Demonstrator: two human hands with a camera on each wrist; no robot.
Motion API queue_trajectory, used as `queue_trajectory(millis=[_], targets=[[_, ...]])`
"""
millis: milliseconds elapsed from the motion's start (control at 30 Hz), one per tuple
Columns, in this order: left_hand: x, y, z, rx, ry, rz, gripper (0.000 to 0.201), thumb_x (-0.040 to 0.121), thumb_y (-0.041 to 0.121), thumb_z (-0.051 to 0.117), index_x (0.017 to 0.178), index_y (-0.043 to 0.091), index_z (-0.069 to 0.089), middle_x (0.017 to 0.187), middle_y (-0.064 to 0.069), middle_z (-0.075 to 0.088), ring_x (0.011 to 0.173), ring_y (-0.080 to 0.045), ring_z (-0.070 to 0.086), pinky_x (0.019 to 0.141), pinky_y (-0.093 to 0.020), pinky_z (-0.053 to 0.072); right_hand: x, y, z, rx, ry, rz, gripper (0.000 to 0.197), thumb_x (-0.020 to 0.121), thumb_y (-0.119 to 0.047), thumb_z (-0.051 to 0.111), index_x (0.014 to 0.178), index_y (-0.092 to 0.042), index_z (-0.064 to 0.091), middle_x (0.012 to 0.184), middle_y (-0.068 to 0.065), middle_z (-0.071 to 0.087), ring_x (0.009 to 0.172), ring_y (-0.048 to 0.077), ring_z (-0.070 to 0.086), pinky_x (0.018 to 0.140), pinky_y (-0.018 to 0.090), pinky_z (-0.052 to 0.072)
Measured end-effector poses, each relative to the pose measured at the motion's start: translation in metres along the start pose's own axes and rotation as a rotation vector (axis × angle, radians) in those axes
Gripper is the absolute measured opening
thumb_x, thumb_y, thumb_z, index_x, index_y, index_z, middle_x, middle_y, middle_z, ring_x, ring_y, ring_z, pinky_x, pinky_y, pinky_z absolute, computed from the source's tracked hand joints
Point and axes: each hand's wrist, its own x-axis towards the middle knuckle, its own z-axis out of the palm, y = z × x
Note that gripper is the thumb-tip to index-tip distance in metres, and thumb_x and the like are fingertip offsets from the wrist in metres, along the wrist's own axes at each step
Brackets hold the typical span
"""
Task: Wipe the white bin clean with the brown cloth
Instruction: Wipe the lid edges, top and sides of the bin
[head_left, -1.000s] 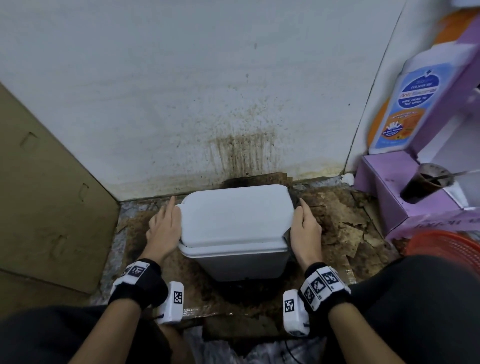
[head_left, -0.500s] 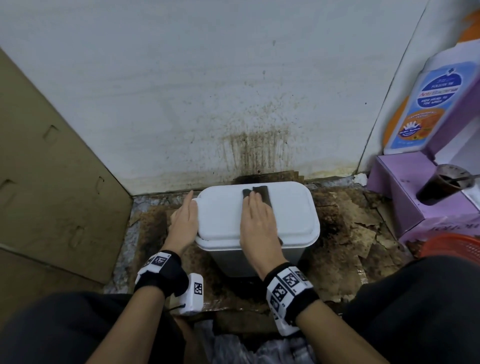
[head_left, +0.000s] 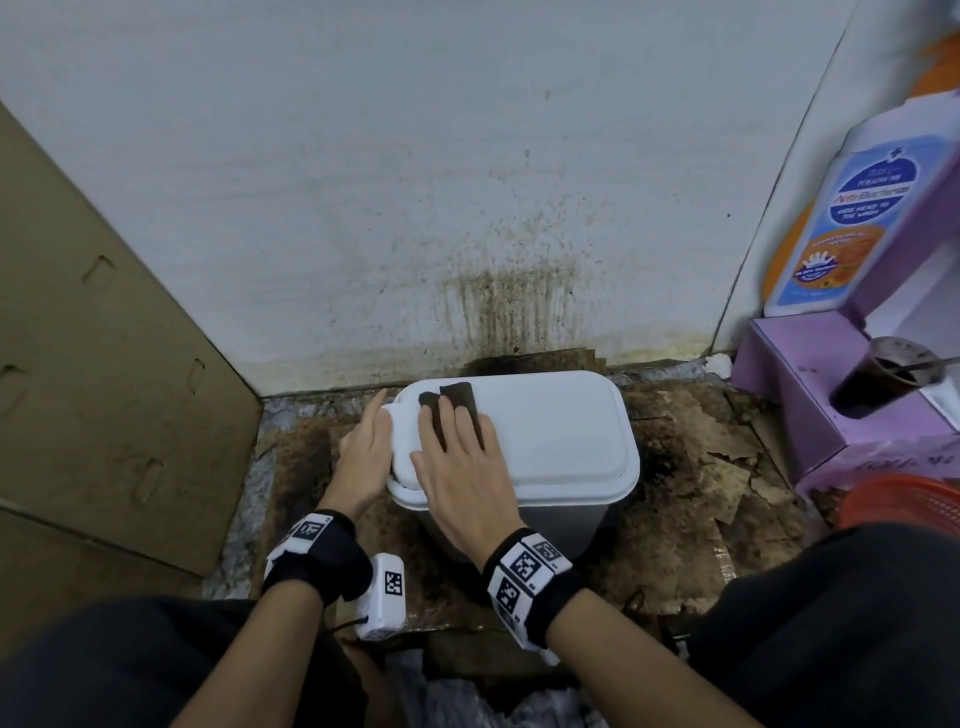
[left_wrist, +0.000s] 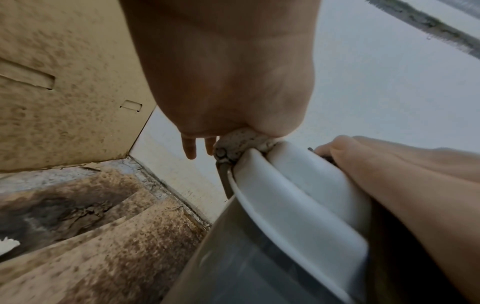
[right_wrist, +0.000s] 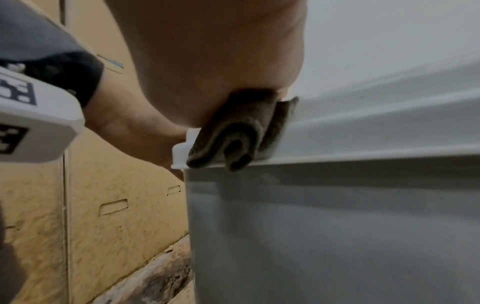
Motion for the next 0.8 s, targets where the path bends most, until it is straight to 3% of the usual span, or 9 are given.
queue_trajectory(millis=[167,333,467,633,700,800], targets=[[0.008,-0.014,-0.002,0.012,-0.01,0.001,0.061,0.1,0.072,0.021,0.158,0.051,0.026,0.165,-0.003,0.039,0.156,-0.028,0.027,0.124,-0.058,0.026,-0.002,0.015,0.002,0.074,0.02,-0.002,0.055,0.106,-0.03,0.031,0.157,-0.008,0.03,0.163,0.017,0.031,0.151,0.032,0.029,0.119,0.047,0.03],[0.01,-0.017,-0.005,-0.003,-0.043,-0.01,0.06,0.091,0.088,0.021,0.148,0.069,0.024,0.165,0.001,0.04,0.157,-0.029,0.026,0.123,-0.062,0.027,-0.016,0.072,-0.011,0.102,0.031,0.15,0.056,0.106,-0.024,0.026,0.16,-0.01,0.025,0.17,0.01,0.018,0.157,0.025,0.013,0.126,0.042,0.011],[0.006,-0.011,-0.006,-0.001,-0.036,-0.013,0.064,0.092,0.088,0.021,0.151,0.064,0.023,0.164,-0.001,0.041,0.157,-0.029,0.025,0.123,-0.063,0.027,-0.029,0.114,-0.015,0.048,0.106,0.295,0.055,0.103,-0.027,0.028,0.154,-0.012,0.04,0.165,0.009,0.033,0.154,0.026,0.026,0.12,0.041,0.026],[0.003,-0.01,-0.006,0.017,-0.029,-0.041,0.066,0.09,0.09,0.02,0.15,0.065,0.021,0.166,-0.001,0.038,0.157,-0.028,0.025,0.124,-0.064,0.023,-0.033,0.125,-0.01,0.083,0.216,0.401,0.049,0.101,-0.021,0.038,0.148,-0.012,0.049,0.16,0.008,0.042,0.15,0.025,0.033,0.124,0.046,0.02],[0.001,-0.007,-0.006,0.024,-0.029,-0.037,0.067,0.089,0.091,0.02,0.151,0.064,0.02,0.166,0.0,0.038,0.157,-0.028,0.026,0.124,-0.063,0.023,-0.037,0.132,-0.007,0.205,0.258,0.481,0.047,0.104,-0.015,0.041,0.15,-0.01,0.046,0.16,0.011,0.04,0.15,0.027,0.033,0.124,0.046,0.022],[0.001,-0.006,-0.005,0.001,-0.031,-0.049,0.065,0.091,0.089,0.021,0.151,0.064,0.02,0.167,-0.002,0.036,0.156,-0.029,0.028,0.123,-0.063,0.026,-0.04,0.142,-0.016,0.653,0.29,0.64,0.046,0.108,-0.017,0.035,0.154,-0.011,0.042,0.16,0.007,0.04,0.15,0.022,0.03,0.124,0.035,0.022]])
